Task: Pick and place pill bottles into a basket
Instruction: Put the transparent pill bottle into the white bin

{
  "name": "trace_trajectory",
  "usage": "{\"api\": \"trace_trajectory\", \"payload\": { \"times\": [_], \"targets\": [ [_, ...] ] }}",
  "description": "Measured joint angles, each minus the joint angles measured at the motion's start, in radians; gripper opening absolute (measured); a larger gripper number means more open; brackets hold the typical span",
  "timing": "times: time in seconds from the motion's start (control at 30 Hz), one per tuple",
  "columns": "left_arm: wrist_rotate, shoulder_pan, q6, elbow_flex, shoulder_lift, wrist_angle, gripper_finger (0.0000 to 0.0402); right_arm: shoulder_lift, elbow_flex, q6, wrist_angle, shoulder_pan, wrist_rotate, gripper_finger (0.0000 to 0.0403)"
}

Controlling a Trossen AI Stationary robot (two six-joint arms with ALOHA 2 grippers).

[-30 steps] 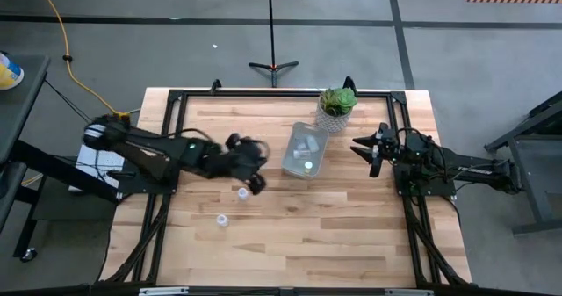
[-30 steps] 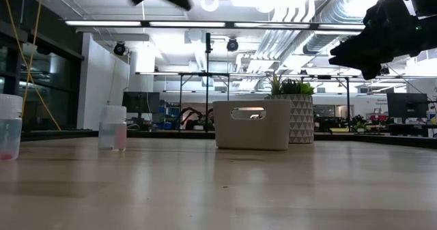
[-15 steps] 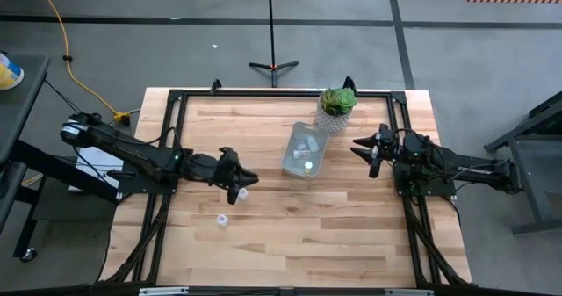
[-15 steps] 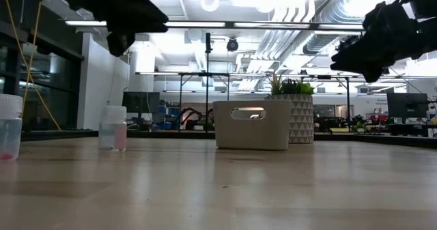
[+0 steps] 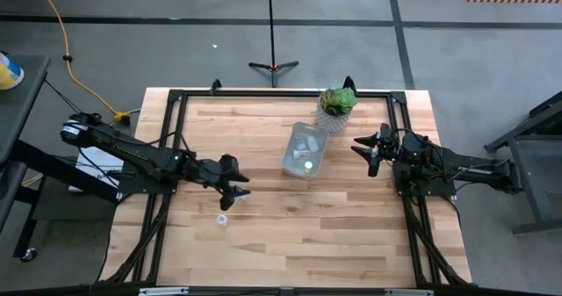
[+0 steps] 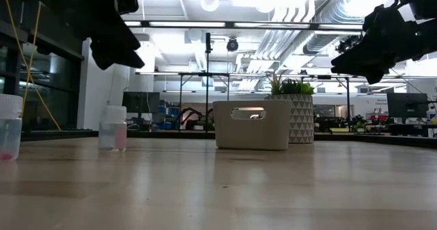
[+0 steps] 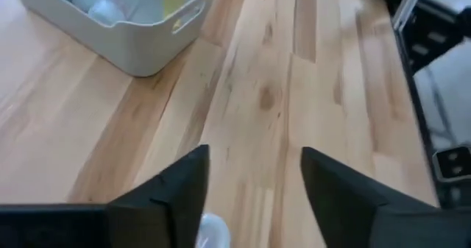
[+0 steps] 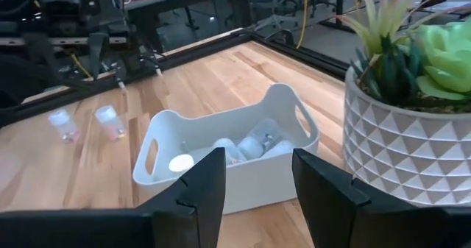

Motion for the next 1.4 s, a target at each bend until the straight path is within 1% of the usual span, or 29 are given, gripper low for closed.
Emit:
{"api": "trace_trajectory", "payload": {
  "times": [0.17, 0.27, 0.37, 0.47, 0.67, 0.87, 1.13, 1.27, 1.4],
  "targets": [
    [0.008, 0.0, 0.041, 0.0, 0.011, -0.058, 0.0307, 0.0, 0.0, 0.0, -0.001, 0.0, 0.029, 0.0149],
    [0.024, 0.0, 0.04, -0.001, 0.03, -0.098, 0.0324, 0.0, 0.0, 0.0, -0.002, 0.0, 0.043, 0.0149],
    [0.03, 0.0, 0.04, 0.001, 0.051, -0.074, 0.033, 0.0, 0.0, 0.0, -0.003, 0.0, 0.047, 0.0149],
    [0.034, 0.0, 0.041, 0.001, 0.075, -0.086, 0.0328, -0.001, 0.0, 0.0, -0.004, 0.0, 0.048, 0.0149],
    [0.078, 0.0, 0.05, 0.0, 0.123, -0.092, 0.032, 0.0, 0.0, 0.002, -0.011, 0.0, 0.048, 0.0149],
    [0.055, 0.0, 0.075, 0.001, 0.167, -0.095, 0.0318, 0.0, 0.0, 0.003, -0.02, 0.0, 0.051, 0.0149],
    [0.051, 0.0, 0.092, 0.001, 0.232, -0.093, 0.0308, 0.0, 0.0, 0.0, -0.023, 0.0, 0.051, 0.0149],
    [0.049, 0.0, 0.092, 0.001, 0.256, -0.092, 0.0296, 0.0, 0.0, 0.0, -0.038, 0.0, 0.051, 0.0149],
    [0.049, 0.0, 0.092, 0.001, 0.283, -0.088, 0.027, 0.0, 0.0, 0.0, -0.048, 0.0, 0.051, 0.0149]
  ]
}}
